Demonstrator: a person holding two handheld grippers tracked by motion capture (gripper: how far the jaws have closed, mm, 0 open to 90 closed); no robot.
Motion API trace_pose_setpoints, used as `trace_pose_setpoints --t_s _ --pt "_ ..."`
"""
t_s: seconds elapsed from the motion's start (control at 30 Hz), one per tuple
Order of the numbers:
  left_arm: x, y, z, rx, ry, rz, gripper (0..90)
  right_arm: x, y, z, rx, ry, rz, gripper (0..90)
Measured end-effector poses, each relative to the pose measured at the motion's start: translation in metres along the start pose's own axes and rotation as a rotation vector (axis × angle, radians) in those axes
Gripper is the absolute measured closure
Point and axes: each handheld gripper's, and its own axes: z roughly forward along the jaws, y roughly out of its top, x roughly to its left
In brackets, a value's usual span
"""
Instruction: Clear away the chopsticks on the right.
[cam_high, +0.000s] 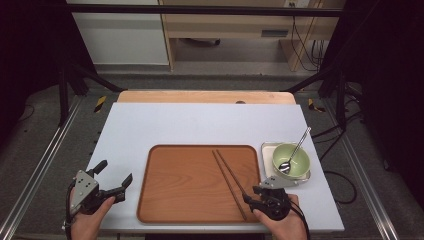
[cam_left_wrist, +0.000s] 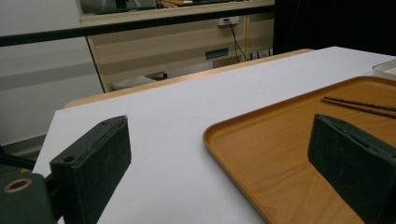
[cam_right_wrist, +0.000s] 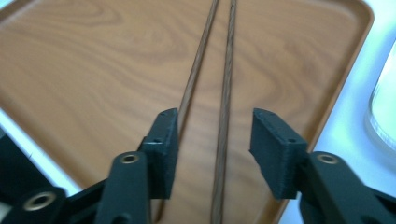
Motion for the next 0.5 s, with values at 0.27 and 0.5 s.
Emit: trace_pose_setpoints --t_s 0.27,0.5 --pt "0.000 0.003 0.005 0.030 -0.007 -0.027 4.3 -0.008 0.028 0.017 -0.022 0.029 -0.036 39.6" --pt "-0.006 0.015 0.012 0.052 -0.008 -0.047 3.8 -0.015 0.055 0.023 -0.128 0.020 -0.041 23.0"
